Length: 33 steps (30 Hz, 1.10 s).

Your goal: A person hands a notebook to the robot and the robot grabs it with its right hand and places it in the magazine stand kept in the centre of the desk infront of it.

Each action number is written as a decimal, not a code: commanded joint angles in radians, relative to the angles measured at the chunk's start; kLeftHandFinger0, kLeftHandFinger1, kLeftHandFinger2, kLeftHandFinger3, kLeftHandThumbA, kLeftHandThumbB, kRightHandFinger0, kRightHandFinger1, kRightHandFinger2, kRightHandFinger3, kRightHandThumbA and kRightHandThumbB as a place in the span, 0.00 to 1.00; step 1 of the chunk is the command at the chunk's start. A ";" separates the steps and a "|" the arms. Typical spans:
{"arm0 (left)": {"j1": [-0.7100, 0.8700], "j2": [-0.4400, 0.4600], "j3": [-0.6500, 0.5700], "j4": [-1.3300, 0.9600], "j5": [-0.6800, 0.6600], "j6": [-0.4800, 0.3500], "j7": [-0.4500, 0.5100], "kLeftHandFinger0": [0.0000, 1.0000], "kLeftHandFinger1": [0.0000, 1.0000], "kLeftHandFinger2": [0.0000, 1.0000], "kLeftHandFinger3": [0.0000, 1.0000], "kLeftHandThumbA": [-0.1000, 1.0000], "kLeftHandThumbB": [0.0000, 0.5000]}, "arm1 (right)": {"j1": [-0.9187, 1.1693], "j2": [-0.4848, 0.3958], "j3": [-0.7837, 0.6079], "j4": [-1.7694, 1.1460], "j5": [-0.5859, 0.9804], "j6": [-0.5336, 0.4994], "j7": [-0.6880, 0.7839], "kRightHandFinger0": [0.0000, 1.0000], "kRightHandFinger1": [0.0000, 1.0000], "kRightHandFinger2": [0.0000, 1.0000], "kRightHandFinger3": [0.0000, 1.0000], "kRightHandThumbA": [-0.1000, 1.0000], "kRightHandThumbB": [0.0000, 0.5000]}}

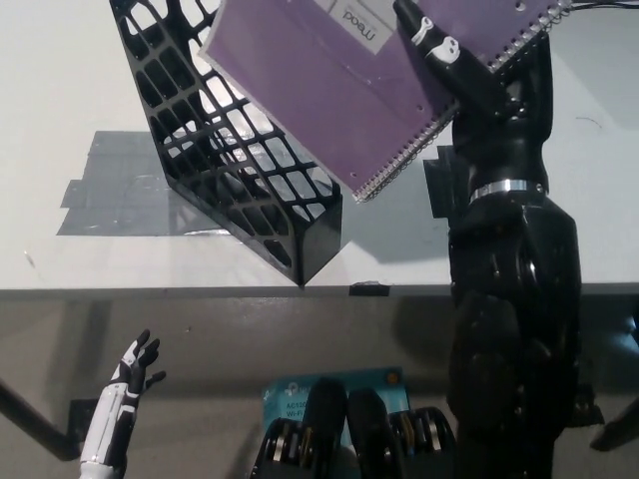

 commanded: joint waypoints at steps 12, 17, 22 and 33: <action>-0.024 0.019 -0.002 -0.028 0.010 -0.037 0.007 0.91 1.00 1.00 1.00 1.00 1.00 | -0.141 0.065 0.051 0.080 -0.041 -0.147 -0.021 0.00 0.00 0.00 0.00 0.83 0.01; -0.024 0.019 -0.002 -0.032 0.008 -0.037 0.005 0.91 1.00 1.00 1.00 1.00 1.00 | -0.155 0.065 0.072 0.114 -0.029 -0.175 -0.054 0.00 0.00 0.00 0.00 0.79 0.01; -0.030 0.019 -0.001 -0.027 -0.002 -0.037 -0.002 0.91 1.00 1.00 1.00 1.00 1.00 | -0.172 0.065 0.097 0.156 -0.076 -0.196 -0.063 0.00 0.00 0.00 0.00 0.83 0.00; -0.038 0.019 -0.003 -0.026 -0.010 -0.037 -0.010 0.92 1.00 1.00 1.00 1.00 1.00 | -0.198 0.065 0.144 0.291 -0.129 -0.288 -0.071 0.00 0.00 0.00 0.00 0.85 0.00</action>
